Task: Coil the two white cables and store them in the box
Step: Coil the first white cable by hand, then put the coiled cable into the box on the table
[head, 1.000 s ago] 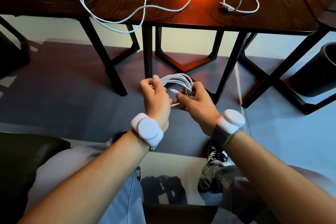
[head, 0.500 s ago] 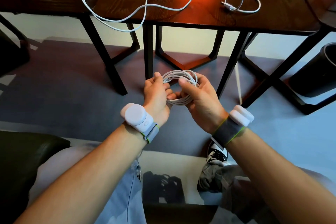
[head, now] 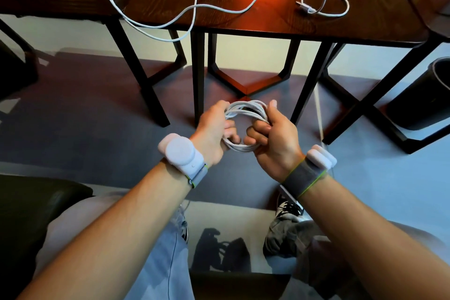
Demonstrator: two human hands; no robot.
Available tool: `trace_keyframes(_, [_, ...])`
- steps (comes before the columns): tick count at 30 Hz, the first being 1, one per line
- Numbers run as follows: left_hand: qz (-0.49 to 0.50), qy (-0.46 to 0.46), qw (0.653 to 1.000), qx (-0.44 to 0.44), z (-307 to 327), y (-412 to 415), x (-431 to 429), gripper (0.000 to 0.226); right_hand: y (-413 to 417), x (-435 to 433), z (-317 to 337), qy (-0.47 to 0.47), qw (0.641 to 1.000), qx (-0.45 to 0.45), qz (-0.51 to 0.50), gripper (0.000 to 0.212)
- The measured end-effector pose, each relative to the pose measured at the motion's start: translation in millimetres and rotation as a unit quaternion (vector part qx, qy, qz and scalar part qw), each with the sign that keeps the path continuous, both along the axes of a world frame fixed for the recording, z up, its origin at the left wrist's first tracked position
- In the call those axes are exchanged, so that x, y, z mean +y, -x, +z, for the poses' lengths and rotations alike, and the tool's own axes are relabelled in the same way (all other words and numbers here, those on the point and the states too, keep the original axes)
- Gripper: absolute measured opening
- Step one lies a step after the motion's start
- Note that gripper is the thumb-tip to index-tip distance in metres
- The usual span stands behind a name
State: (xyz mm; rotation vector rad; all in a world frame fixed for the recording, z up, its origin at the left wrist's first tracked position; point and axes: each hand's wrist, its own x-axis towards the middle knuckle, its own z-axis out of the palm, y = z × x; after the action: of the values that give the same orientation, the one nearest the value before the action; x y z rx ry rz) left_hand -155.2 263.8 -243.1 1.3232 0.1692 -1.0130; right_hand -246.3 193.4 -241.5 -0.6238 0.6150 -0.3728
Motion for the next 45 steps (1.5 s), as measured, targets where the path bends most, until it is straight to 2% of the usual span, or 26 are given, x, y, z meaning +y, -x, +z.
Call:
trace_keyframes(2, [-0.068,-0.100,0.985,-0.121,-5,7,1,0.025,2,-11,1,0.007,0.998,0.067,0.004,0.040])
trace_keyframes(3, [-0.095,-0.155,0.960,-0.214,-11,10,2,0.027,4,-17,1,0.019,0.995,0.099,0.018,0.040])
trace_keyframes(5, [-0.122,-0.206,0.870,-0.432,-21,13,7,0.031,4,-26,3,0.053,0.986,0.147,0.056,0.039])
trace_keyframes(7, [-0.141,-0.142,0.786,-0.585,-24,16,11,0.036,4,-27,3,0.088,0.976,0.175,0.096,0.037])
trace_keyframes(9, [-0.202,-0.082,0.741,-0.635,-25,20,11,0.043,4,-28,3,0.115,0.966,0.193,0.124,0.037])
trace_keyframes(13, [-0.250,-0.047,0.745,-0.617,-20,18,9,0.040,9,-41,7,0.047,0.969,0.184,0.156,0.045])
trace_keyframes(16, [-0.305,-0.053,0.711,-0.631,-13,11,9,0.039,12,-55,12,0.032,0.965,0.182,0.187,0.043])
trace_keyframes(18, [-0.299,-0.064,0.702,-0.643,-12,12,9,0.033,14,-61,14,0.051,0.957,0.182,0.219,0.041])
trace_keyframes(22, [-0.268,-0.065,0.731,-0.624,-15,15,8,0.028,14,-61,13,0.121,0.944,0.196,0.236,0.040])
trace_keyframes(24, [-0.270,-0.065,0.770,-0.575,-17,18,5,0.031,11,-59,9,0.174,0.939,0.209,0.211,0.041])
trace_keyframes(26, [-0.235,-0.049,0.857,-0.455,-20,24,0,0.032,6,-54,5,0.238,0.934,0.218,0.156,0.039])
trace_keyframes(28, [-0.146,-0.004,0.950,-0.277,-21,32,-11,0.034,1,-49,-1,0.350,0.899,0.246,0.095,0.037])
trace_keyframes(29, [-0.102,0.020,0.974,-0.200,-21,34,-14,0.034,-1,-46,-4,0.398,0.876,0.263,0.075,0.036])
trace_keyframes(30, [-0.072,0.047,0.987,-0.136,-19,35,-18,0.034,-2,-46,-7,0.415,0.867,0.269,0.060,0.036])
trace_keyframes(33, [-0.051,0.102,0.993,-0.011,-14,38,-23,0.038,0,-53,-6,0.300,0.925,0.223,0.063,0.041])
trace_keyframes(35, [-0.048,0.082,0.995,0.010,-12,38,-29,0.047,3,-60,-1,0.229,0.951,0.188,0.089,0.044])
trace_keyframes(37, [-0.029,0.026,0.999,-0.021,-10,40,-35,0.055,8,-63,0,0.230,0.953,0.170,0.100,0.042])
trace_keyframes(38, [-0.022,0.000,0.999,-0.043,-10,41,-38,0.058,9,-63,0,0.275,0.939,0.182,0.099,0.039])
trace_keyframes(39, [-0.020,-0.021,0.998,-0.063,-10,43,-41,0.059,11,-61,-1,0.347,0.909,0.209,0.096,0.038])
trace_keyframes(41, [-0.014,-0.063,0.993,-0.103,-14,47,-47,0.064,14,-59,-6,0.486,0.824,0.277,0.091,0.039])
trace_keyframes(42, [-0.011,-0.078,0.990,-0.118,-18,48,-49,0.066,16,-57,-8,0.515,0.801,0.294,0.086,0.041])
trace_keyframes(43, [-0.012,-0.079,0.988,-0.132,-16,51,-58,0.066,21,-62,-5,0.520,0.797,0.297,0.078,0.046])
trace_keyframes(45, [0.000,-0.085,0.989,-0.125,-18,53,-58,0.064,22,-62,-6,0.479,0.826,0.290,0.068,0.054])
